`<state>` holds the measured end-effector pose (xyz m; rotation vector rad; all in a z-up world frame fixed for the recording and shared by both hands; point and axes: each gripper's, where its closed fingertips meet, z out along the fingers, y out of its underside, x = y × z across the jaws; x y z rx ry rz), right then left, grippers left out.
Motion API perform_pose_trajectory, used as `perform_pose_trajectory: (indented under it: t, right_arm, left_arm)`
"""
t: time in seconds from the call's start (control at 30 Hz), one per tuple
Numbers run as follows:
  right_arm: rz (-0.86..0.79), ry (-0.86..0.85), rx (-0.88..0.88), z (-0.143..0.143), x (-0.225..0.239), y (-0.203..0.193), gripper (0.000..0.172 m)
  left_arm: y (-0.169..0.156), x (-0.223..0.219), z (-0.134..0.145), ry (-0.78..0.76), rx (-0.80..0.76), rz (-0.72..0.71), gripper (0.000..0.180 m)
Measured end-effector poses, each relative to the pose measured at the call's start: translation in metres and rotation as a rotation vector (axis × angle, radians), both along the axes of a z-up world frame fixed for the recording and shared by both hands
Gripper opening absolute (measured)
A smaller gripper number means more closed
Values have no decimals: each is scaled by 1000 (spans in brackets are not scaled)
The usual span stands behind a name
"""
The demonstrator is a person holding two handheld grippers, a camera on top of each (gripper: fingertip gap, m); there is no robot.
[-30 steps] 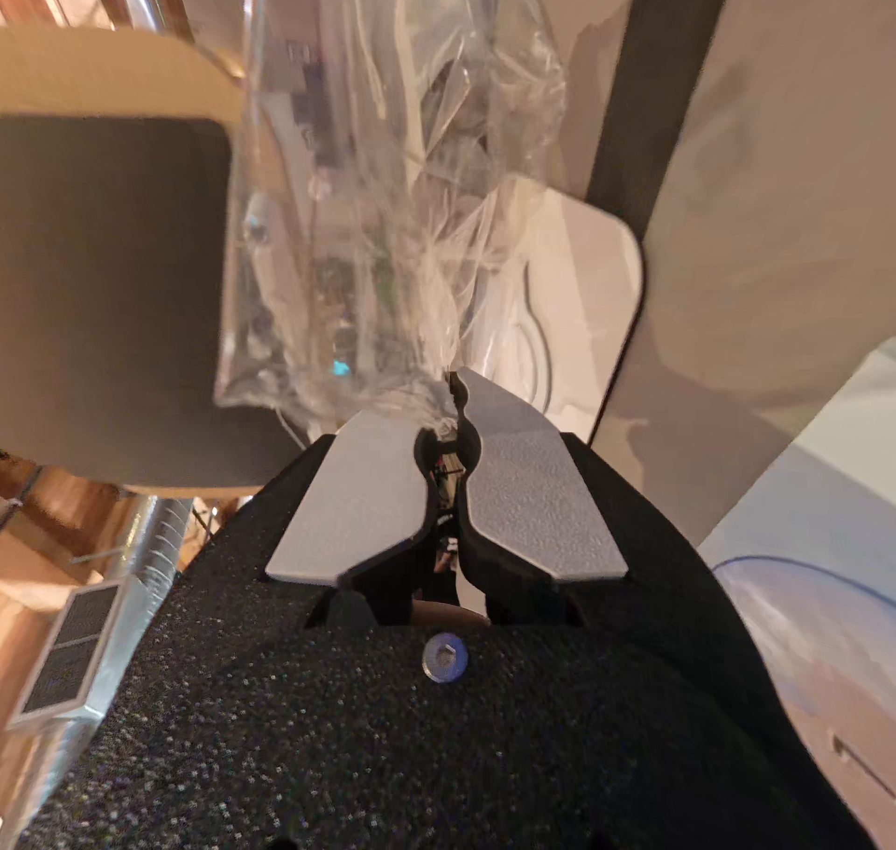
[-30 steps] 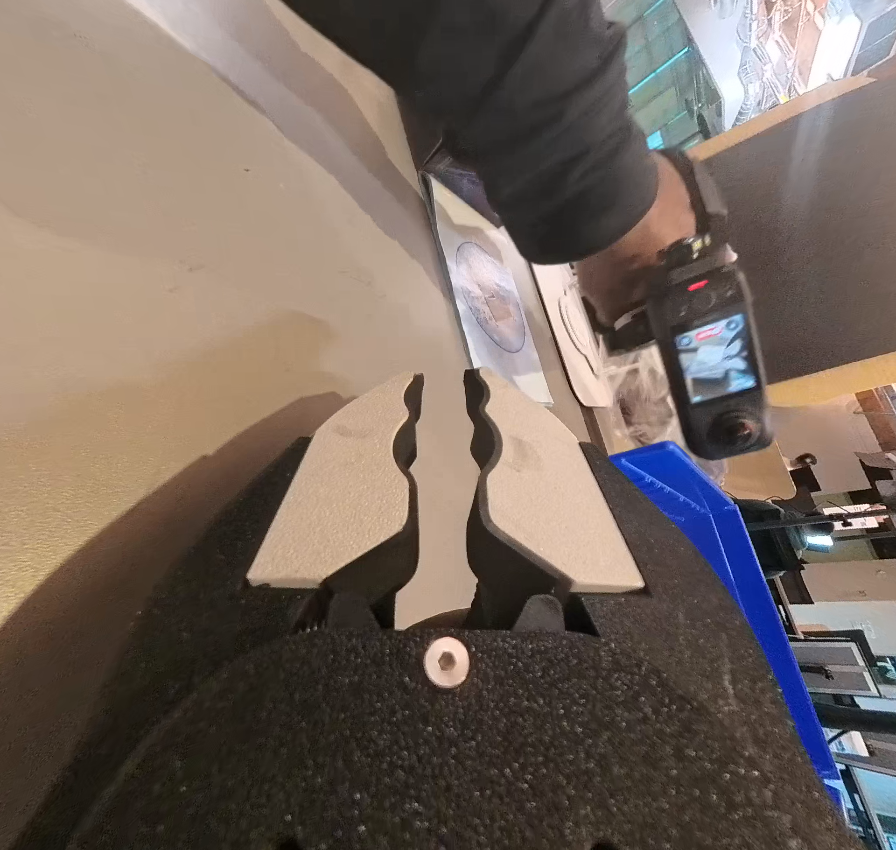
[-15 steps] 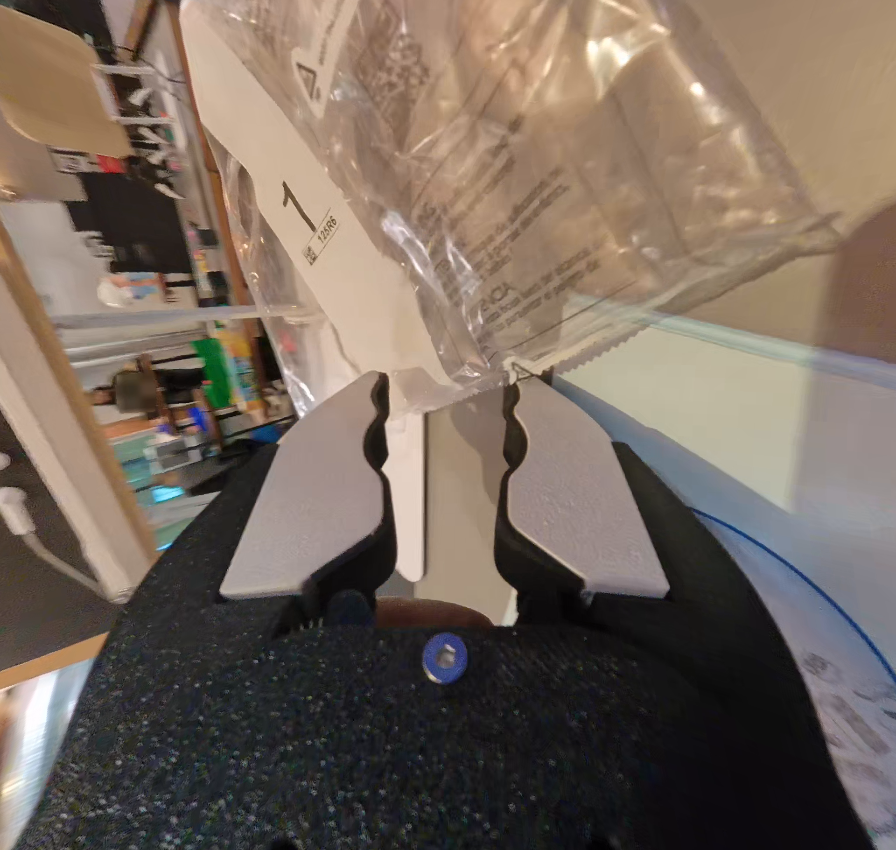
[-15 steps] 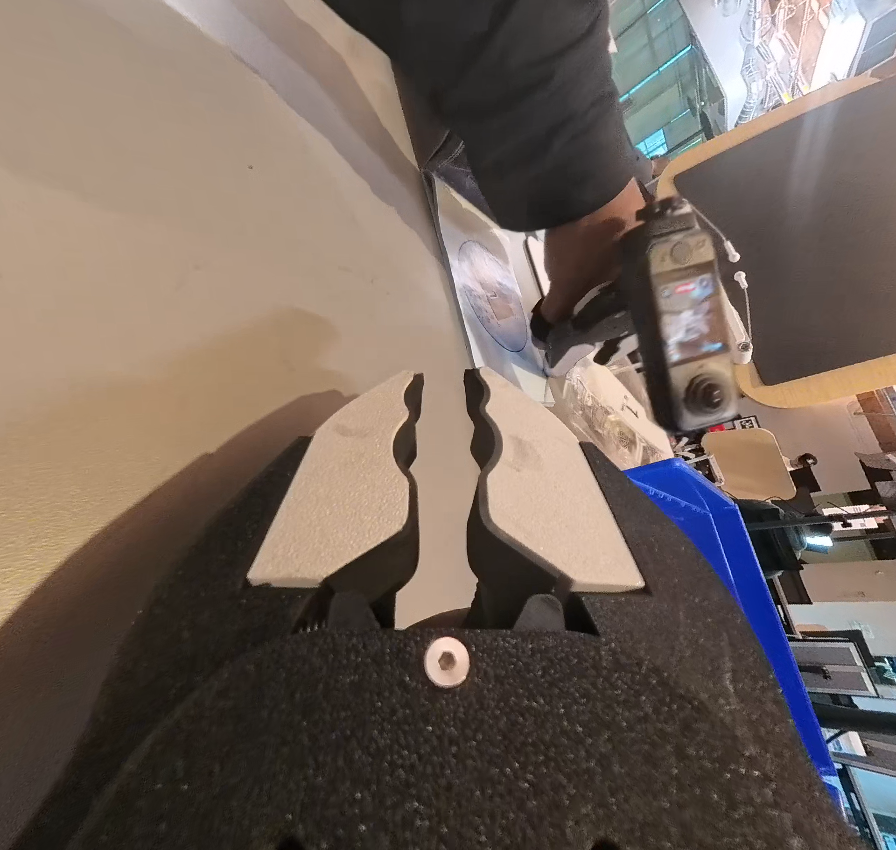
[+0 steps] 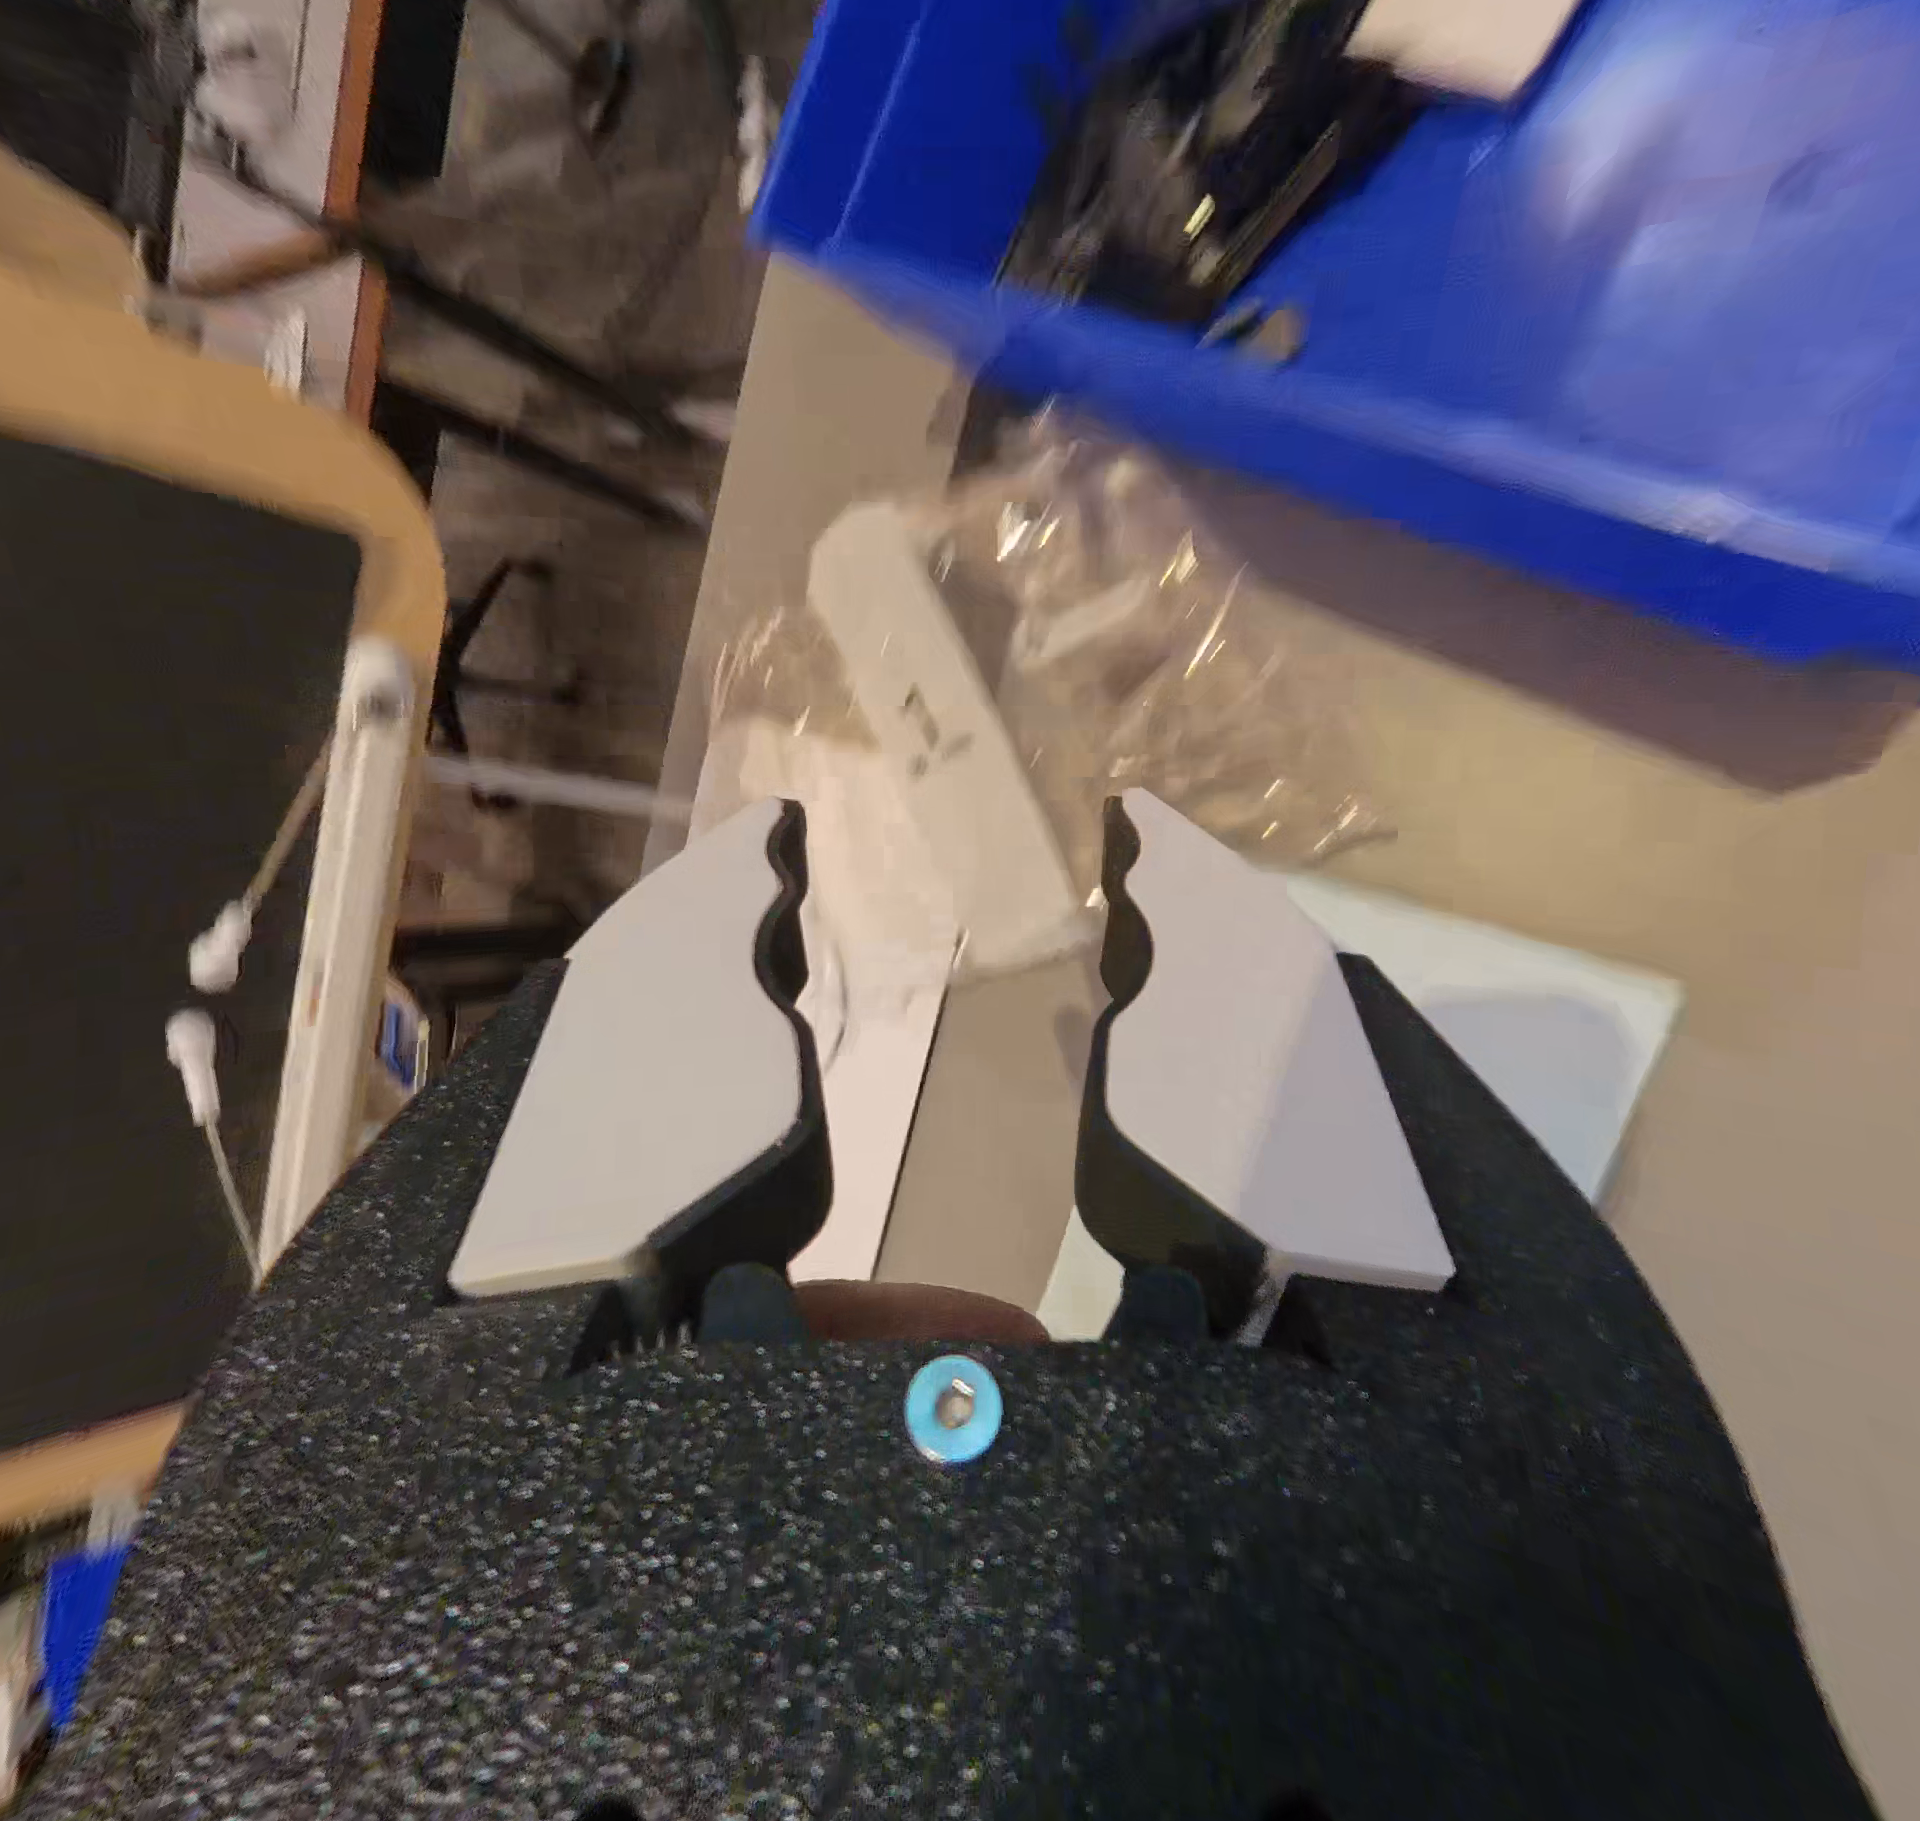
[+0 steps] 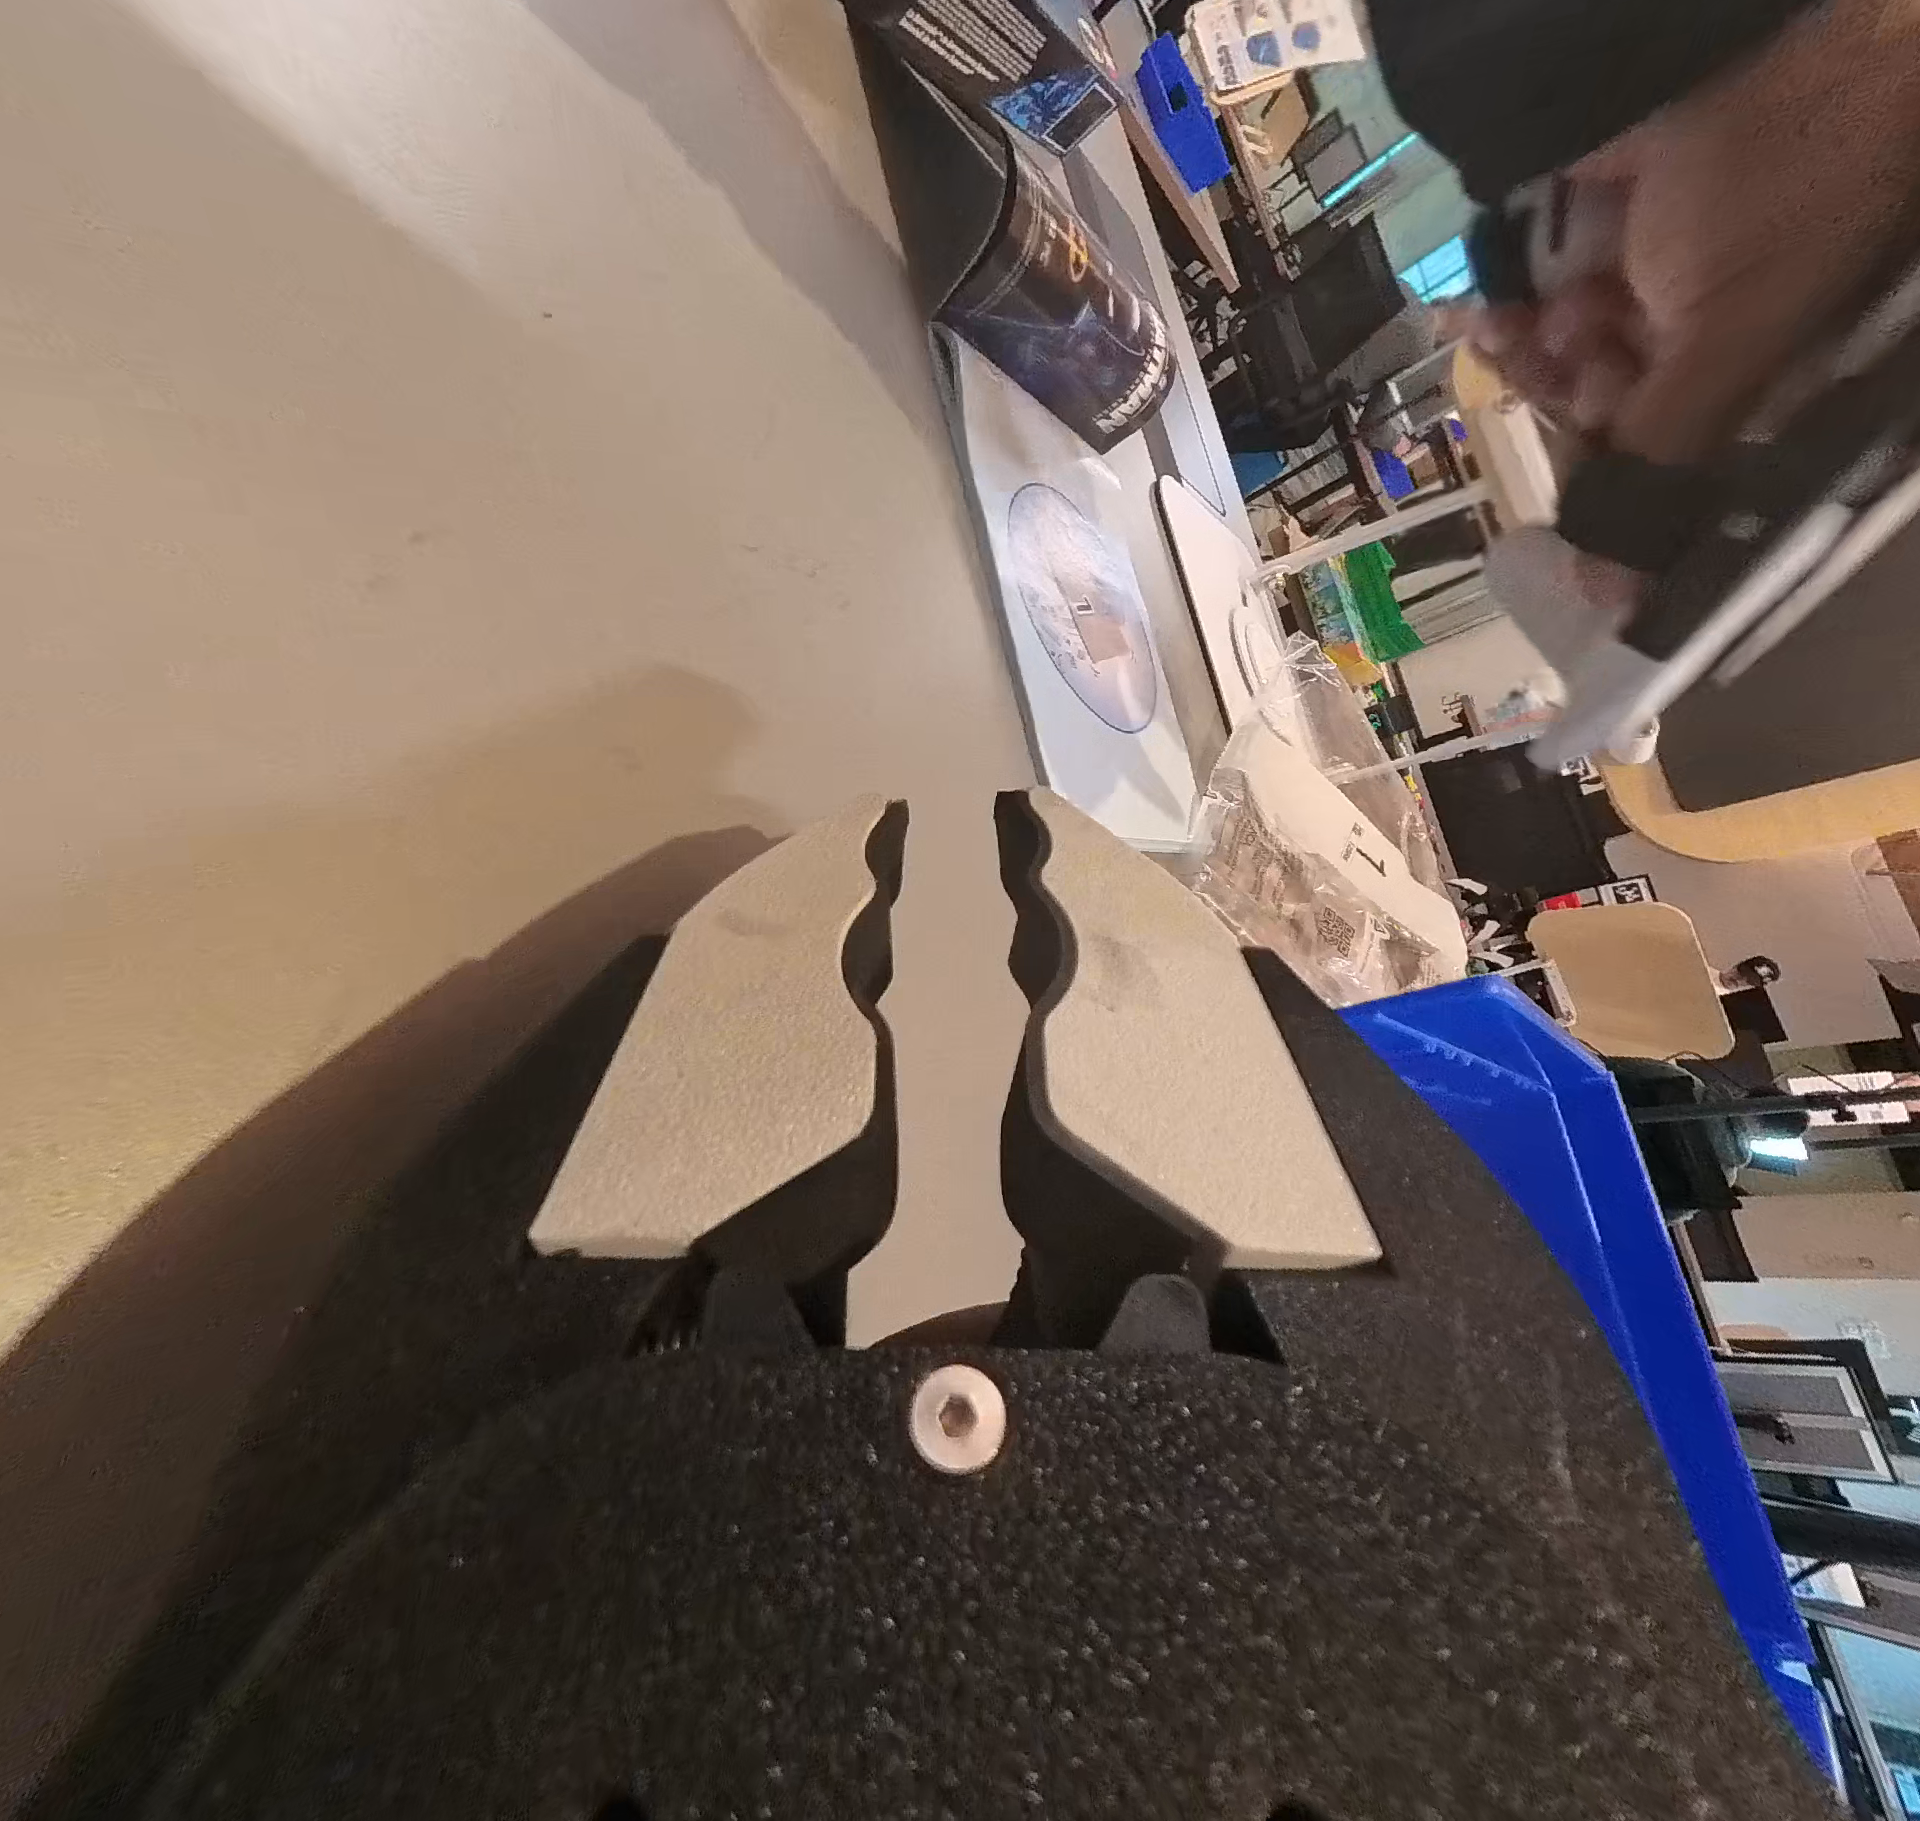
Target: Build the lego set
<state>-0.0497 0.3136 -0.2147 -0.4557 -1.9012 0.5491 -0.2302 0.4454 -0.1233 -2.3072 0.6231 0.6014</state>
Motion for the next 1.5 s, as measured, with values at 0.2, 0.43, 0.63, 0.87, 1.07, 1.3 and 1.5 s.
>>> perform_pose_trajectory:
  t: [0.2,0.43,0.63,0.87,1.07,1.3,1.5]
  right_arm:
    - [-18,-4,-9,0,-1,5,18]
    - [-33,3,-32,5,-1,12,18]
    - [-15,0,-11,4,0,8,18]
    - [-13,-1,6,3,0,6,18]
    - [-20,-7,-3,1,-1,9,18]
    - [-18,-9,-5,1,-1,8,18]
    - [-24,-11,-4,0,-2,10,18]
  left_arm:
    - [86,92,2,76,-27,-252,51]
    - [162,103,-57,427,-269,-468,44]
    - [180,96,-84,519,-375,-526,34]
    - [191,90,-94,619,-362,-561,1]
    - [189,95,-82,477,-287,-519,0]
    - [177,103,-26,-19,-91,-334,0]
    - [146,104,17,-322,29,-235,0]
